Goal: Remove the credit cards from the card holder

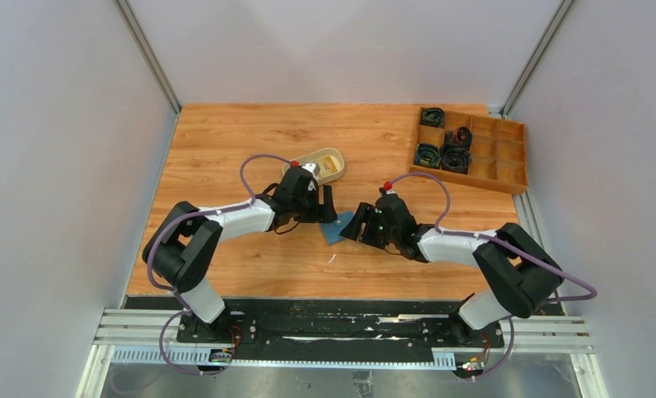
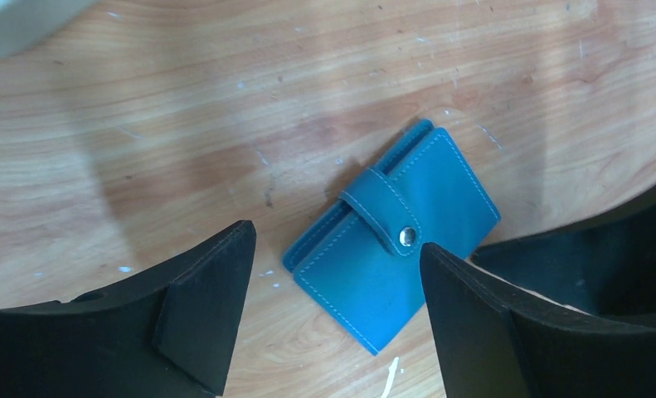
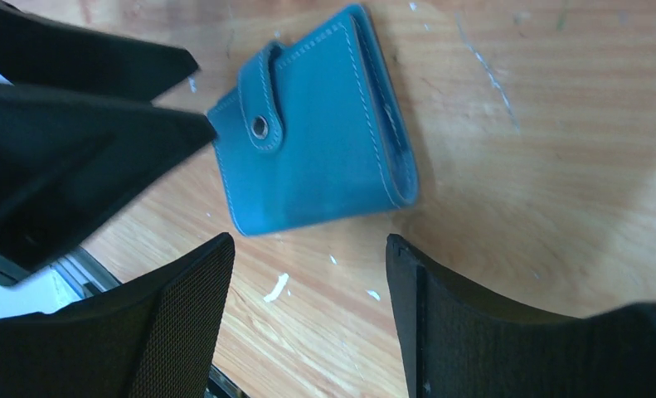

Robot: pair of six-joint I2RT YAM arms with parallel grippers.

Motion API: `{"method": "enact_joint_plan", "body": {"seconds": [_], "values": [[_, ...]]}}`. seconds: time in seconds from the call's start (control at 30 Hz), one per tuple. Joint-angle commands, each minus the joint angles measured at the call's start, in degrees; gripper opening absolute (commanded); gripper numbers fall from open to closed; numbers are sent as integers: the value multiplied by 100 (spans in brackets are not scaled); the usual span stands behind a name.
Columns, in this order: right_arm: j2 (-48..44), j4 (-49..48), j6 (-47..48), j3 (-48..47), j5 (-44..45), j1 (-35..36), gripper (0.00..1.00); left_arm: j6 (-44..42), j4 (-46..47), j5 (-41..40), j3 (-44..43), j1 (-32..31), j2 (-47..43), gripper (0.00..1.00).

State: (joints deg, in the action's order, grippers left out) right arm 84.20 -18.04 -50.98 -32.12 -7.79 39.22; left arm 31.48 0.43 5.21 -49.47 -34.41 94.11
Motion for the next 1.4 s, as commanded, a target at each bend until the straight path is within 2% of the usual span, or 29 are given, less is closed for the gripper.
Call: {"method": "enact_joint_plan", "body": {"seconds": [0.0,0.37,0.53,0.67,0.8,0.97,1.2,1.37], "values": [[360,-535,-254,-87,49,-128,71,263,406,119,177,-180,96,81],[1031,-1296,-213,-451,-328,-644,68,943,822,402,917,-418,-326,81],[998,-1143,93,-846,-390,-670,68,1179,977,477,863,-500,-287,81],[666,-923,216,-651,-293,-672,68,1174,881,107,854,-505,-551,82],[399,-931,202,-148,-204,-670,68,993,179,-586,575,-510,-559,82],[347,-1123,-36,311,-180,-670,67,916,-151,-1383,365,-507,-486,74],[231,-945,70,330,-96,-670,67,558,-248,-1266,-171,-583,-153,64],[133,-731,94,329,-84,-672,67,145,-685,-1389,-641,-794,103,60]]}}
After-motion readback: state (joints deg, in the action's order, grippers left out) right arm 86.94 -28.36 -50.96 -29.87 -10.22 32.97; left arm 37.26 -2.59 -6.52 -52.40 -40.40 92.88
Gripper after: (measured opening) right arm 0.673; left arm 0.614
